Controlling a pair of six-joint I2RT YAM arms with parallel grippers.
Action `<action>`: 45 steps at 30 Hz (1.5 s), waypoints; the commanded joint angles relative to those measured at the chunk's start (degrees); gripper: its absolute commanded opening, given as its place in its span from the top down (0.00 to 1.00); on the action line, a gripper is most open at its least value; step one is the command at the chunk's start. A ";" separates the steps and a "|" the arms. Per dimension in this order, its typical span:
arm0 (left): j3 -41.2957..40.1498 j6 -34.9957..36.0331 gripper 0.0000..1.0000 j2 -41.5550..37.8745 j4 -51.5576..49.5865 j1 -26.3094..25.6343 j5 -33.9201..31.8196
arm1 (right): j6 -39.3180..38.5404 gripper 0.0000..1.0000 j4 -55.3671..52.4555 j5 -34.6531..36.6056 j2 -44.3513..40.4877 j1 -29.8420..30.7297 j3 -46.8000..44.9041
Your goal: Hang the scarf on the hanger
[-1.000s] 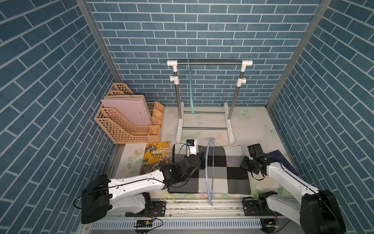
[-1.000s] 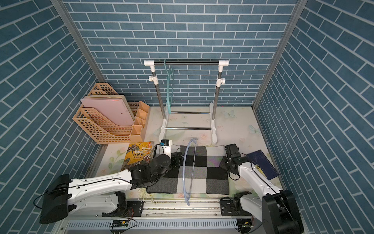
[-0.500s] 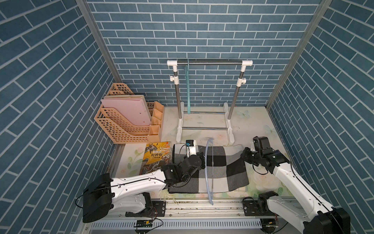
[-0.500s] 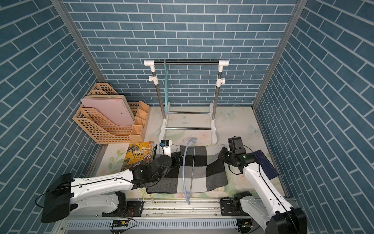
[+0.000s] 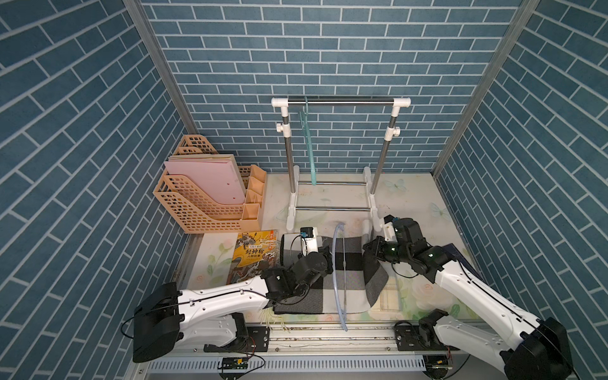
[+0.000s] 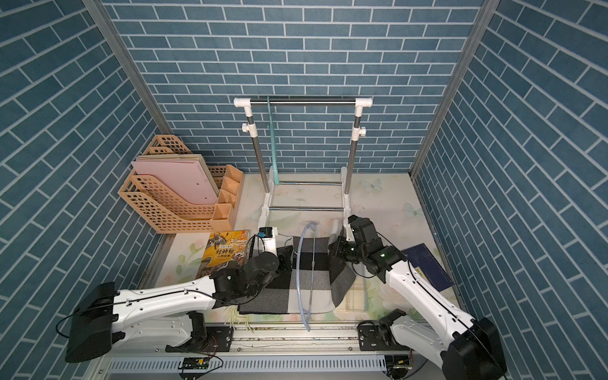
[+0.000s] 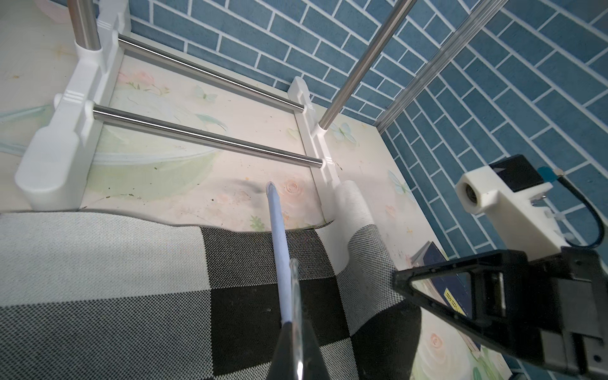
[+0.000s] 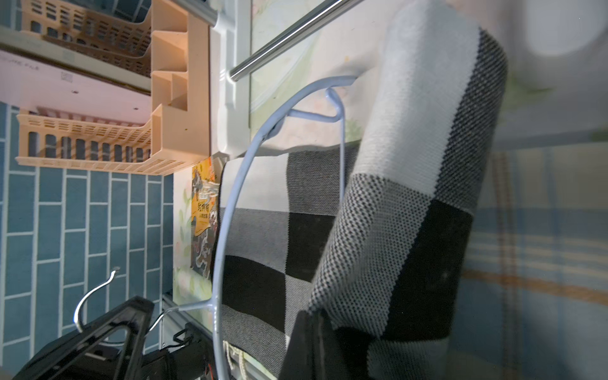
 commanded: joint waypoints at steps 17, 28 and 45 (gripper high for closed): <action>-2.96 -0.40 1.00 -4.96 2.02 -0.55 -0.97 | 14.07 1.00 38.23 1.48 15.08 12.89 -5.99; -5.07 -1.66 1.00 -10.35 4.39 -0.56 5.00 | 21.10 1.00 55.66 7.35 18.20 16.24 -7.31; -6.95 -4.08 1.00 -10.88 -0.94 -0.56 -1.70 | 19.89 0.28 44.27 9.58 21.90 19.70 -5.89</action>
